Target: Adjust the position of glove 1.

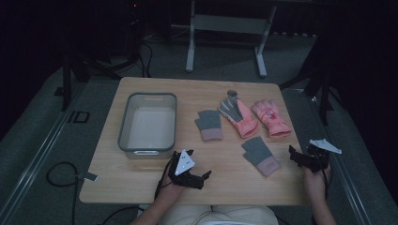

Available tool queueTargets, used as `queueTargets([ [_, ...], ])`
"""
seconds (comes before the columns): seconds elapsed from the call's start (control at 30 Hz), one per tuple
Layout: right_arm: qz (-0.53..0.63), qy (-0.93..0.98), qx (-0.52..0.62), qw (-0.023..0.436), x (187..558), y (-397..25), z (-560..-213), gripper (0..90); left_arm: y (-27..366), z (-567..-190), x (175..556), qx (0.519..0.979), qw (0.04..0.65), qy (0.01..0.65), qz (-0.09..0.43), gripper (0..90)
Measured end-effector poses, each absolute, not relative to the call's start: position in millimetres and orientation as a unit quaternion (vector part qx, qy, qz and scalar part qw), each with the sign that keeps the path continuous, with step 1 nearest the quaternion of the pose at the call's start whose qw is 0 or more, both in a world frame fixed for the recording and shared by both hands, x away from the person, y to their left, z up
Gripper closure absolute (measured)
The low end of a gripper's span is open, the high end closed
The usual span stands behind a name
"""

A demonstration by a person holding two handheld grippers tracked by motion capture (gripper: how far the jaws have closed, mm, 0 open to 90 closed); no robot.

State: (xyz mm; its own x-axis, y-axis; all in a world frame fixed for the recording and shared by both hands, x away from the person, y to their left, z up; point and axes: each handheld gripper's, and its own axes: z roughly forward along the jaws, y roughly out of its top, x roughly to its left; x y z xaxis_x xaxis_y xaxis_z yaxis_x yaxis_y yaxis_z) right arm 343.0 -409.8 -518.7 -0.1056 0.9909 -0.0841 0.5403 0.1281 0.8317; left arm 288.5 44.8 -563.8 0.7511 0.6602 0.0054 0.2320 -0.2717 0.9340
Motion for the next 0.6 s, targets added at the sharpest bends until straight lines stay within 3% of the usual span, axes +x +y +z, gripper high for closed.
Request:
queueTargets([
  [0.23,0.352,0.680,0.560,0.315,355,-390,-487,15.7,44,-564,288,0.772,0.530,0.286,0.203,0.0],
  [0.6,0.413,0.685,0.512,0.314,381,-348,-436,11.0,44,-564,288,0.773,0.529,0.285,0.205,0.0],
])
